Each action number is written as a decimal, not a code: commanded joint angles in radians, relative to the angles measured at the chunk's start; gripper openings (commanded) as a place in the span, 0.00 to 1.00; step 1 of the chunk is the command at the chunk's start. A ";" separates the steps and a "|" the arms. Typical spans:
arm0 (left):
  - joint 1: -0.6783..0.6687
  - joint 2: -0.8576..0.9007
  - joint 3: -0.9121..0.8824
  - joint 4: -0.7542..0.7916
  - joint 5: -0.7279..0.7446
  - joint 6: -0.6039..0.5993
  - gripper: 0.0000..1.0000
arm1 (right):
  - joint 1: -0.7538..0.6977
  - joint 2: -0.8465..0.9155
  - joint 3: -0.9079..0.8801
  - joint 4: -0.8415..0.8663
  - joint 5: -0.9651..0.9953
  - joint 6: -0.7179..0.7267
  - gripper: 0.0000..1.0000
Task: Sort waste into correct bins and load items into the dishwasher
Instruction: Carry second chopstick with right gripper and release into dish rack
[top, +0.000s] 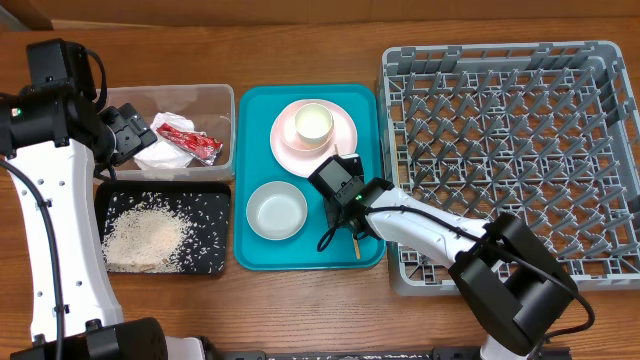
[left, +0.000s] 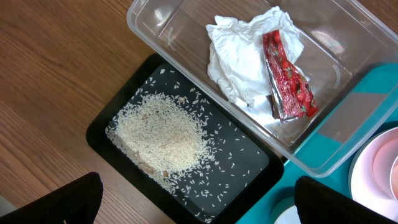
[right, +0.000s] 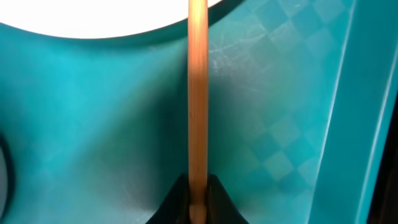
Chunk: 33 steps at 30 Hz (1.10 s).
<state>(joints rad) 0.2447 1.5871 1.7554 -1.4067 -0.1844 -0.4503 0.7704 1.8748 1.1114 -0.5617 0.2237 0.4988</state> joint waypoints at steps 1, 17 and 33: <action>0.003 0.003 0.014 0.000 -0.006 -0.002 1.00 | -0.001 -0.001 0.005 0.002 -0.019 0.003 0.04; 0.003 0.003 0.014 0.000 -0.006 -0.003 1.00 | -0.058 -0.195 0.323 -0.366 -0.015 0.003 0.04; 0.003 0.003 0.014 0.000 -0.006 -0.003 1.00 | -0.322 -0.245 0.280 -0.534 -0.016 -0.088 0.04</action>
<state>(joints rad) 0.2447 1.5871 1.7554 -1.4067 -0.1844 -0.4503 0.4572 1.6482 1.4086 -1.1088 0.2077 0.4500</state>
